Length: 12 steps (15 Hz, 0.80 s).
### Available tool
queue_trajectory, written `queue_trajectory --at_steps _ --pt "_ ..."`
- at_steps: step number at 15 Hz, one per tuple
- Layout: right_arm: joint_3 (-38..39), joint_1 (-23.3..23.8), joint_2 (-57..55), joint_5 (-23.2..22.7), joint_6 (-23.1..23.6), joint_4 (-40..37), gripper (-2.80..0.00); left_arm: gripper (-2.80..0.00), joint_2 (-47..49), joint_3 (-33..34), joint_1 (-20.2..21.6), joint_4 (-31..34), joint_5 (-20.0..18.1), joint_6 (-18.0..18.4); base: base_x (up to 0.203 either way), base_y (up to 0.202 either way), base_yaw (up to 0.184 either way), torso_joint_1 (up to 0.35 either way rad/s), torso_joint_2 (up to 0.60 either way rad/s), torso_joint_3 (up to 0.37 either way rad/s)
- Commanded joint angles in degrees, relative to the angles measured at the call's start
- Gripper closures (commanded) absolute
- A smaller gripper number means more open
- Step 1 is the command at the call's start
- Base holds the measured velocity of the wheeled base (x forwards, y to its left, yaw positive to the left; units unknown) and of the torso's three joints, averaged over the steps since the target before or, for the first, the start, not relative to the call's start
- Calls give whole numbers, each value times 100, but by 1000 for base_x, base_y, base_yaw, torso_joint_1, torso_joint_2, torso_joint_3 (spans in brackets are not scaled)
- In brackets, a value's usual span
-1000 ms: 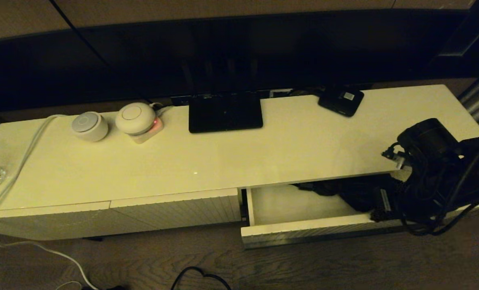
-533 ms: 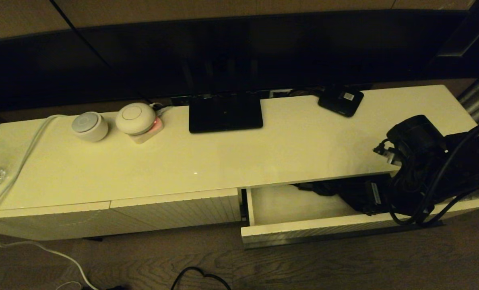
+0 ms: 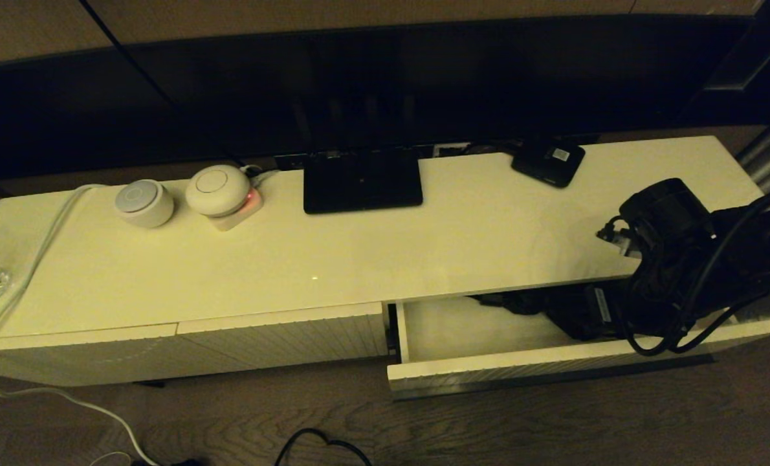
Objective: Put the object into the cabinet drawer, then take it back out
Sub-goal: Open the drawer
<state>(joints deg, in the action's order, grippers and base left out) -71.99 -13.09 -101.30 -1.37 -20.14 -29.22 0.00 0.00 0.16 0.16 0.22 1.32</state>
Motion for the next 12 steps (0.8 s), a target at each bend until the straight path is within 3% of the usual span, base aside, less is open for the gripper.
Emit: queue_trajectory --at_steps 1,4,12 --pt "86 -2 -224 20 63 100 0 0 0 18 2 2 4 0 0 0 0 0 0 0" --pt "374 -40 -387 23 248 481 0 0 0 18 2 2 4 0 0 0 0 0 0 0" --pt "868 -165 -225 302 676 376 0 0 0 18 2 2 4 0 0 0 0 0 0 0"
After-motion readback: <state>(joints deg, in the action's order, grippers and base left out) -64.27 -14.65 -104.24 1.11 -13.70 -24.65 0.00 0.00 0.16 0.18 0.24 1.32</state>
